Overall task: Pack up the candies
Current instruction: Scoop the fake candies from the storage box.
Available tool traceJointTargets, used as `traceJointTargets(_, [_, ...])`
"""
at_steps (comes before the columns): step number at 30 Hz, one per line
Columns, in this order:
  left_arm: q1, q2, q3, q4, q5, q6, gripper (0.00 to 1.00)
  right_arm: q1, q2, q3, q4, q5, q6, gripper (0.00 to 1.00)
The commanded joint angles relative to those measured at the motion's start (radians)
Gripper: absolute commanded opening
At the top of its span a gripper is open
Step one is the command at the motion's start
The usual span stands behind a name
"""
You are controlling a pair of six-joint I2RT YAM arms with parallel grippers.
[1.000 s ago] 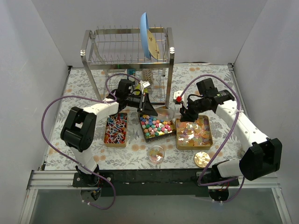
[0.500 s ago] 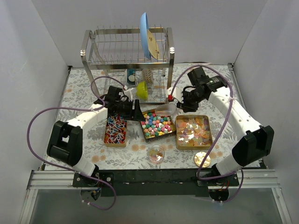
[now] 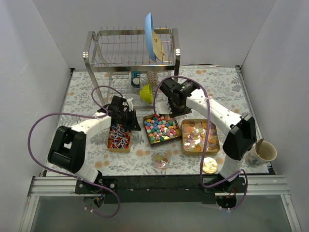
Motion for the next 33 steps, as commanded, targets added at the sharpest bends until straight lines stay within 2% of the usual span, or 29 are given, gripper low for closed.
traceJointTargets(1, [-0.008, -0.017, -0.066, 0.022, 0.03, -0.048, 0.0, 0.052, -0.001, 0.059, -0.032, 0.232, -0.022, 0.01])
traceJointTargets(5, [-0.027, -0.024, -0.113, 0.063, 0.072, -0.069, 0.0, 0.104, 0.005, -0.023, 0.011, 0.357, -0.069, 0.01])
traceJointTargets(13, [-0.06, 0.012, -0.123, 0.118, 0.112, -0.075, 0.0, 0.17, 0.03, -0.142, 0.12, 0.445, -0.125, 0.01])
traceJointTargets(17, [-0.068, 0.032, -0.14, 0.15, 0.135, -0.085, 0.0, 0.199, 0.056, -0.125, 0.104, 0.41, -0.115, 0.01])
traceJointTargets(22, [-0.07, 0.06, -0.136, 0.163, 0.147, -0.083, 0.0, 0.245, 0.091, -0.041, 0.012, 0.335, -0.014, 0.01])
traceJointTargets(28, [-0.07, 0.074, -0.117, 0.169, 0.155, -0.083, 0.0, 0.227, 0.096, -0.079, -0.032, 0.326, 0.069, 0.01])
traceJointTargets(33, [-0.07, 0.074, -0.123, 0.179, 0.156, -0.091, 0.0, 0.199, 0.122, -0.092, -0.1, 0.267, 0.21, 0.01])
